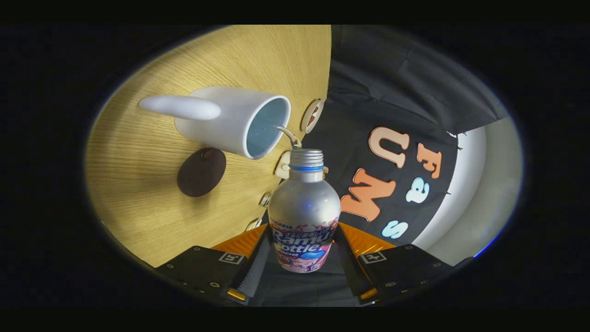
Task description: Take the bottle from table, then pour the juice into the cup, finally place the bottle on the coaster
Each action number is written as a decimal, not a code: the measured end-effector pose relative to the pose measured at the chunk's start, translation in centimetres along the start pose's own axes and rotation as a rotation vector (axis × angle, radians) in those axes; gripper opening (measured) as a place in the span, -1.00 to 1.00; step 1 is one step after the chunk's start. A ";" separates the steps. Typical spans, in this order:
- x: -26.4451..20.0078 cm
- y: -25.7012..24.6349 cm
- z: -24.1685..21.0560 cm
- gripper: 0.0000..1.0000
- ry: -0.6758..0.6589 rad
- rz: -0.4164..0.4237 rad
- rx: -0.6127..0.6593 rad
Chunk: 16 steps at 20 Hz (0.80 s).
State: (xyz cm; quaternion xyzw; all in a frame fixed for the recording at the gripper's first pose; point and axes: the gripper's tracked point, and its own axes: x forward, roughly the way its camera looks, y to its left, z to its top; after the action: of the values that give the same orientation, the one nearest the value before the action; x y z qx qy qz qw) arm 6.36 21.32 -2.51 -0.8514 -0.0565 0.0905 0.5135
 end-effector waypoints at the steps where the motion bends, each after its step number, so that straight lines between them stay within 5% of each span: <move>1: 0.0 -0.2 0.1 0.51 -0.002 -0.002 -0.013; 16: 0.2 -0.6 0.4 0.51 -0.021 0.012 -0.096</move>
State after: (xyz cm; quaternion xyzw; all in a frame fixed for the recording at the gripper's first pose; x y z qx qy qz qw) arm 6.43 22.01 -2.16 -0.8744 -0.0609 0.0996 0.4709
